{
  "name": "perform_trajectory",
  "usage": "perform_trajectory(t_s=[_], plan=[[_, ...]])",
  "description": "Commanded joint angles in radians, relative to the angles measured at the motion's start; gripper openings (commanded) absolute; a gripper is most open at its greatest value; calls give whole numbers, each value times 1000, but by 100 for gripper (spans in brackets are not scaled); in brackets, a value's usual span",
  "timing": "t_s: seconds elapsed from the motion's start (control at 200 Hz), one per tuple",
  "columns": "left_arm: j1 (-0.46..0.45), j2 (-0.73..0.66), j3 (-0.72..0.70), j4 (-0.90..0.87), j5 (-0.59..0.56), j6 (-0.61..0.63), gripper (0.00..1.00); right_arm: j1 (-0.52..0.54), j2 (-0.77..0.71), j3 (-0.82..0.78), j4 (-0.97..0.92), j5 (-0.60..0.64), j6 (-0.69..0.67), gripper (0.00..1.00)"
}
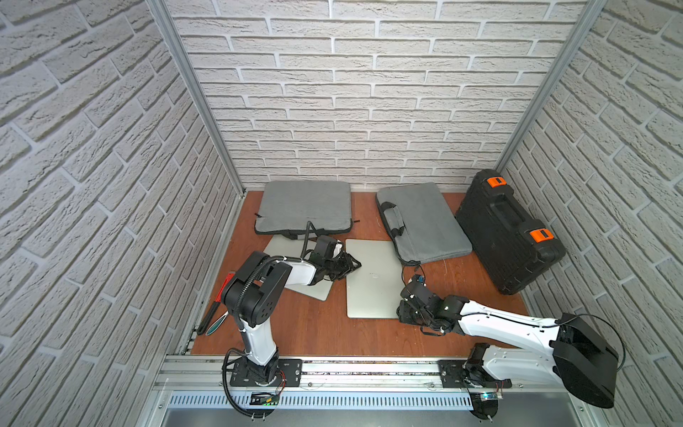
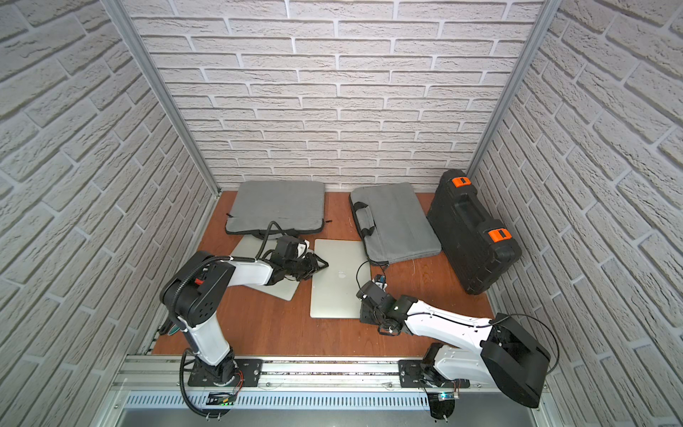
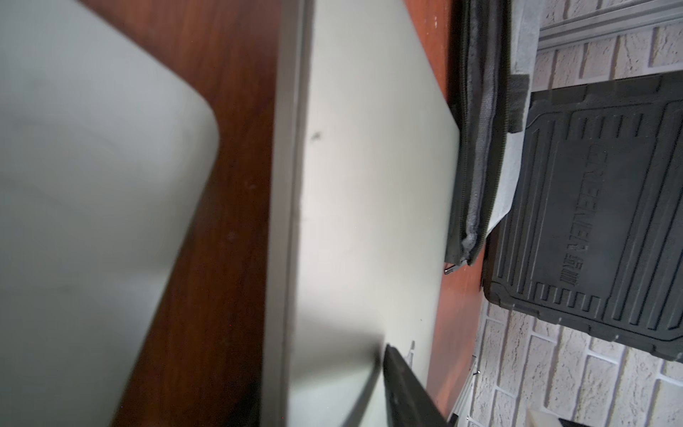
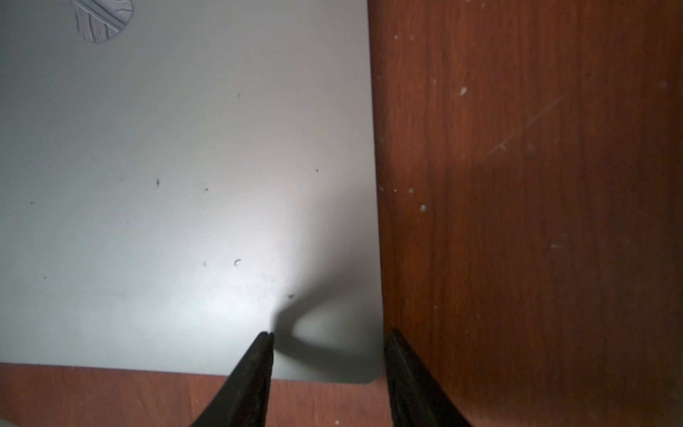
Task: Open the zippered laptop bag and take out the laptop
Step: Place the laptop at the center of the board.
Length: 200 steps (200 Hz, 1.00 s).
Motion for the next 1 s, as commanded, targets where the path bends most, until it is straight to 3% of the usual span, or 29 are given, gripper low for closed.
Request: perform_trajectory(t_s=[0.0, 0.305, 0.995], plan=[[-15, 19, 27, 10, 46, 13, 49, 30, -32, 22, 1, -60, 31, 50], [8, -1, 29, -87, -64, 66, 60, 30, -24, 24, -2, -30, 30, 52], [70, 23, -46, 16, -283, 29, 62, 30, 54, 52, 60, -35, 19, 52]])
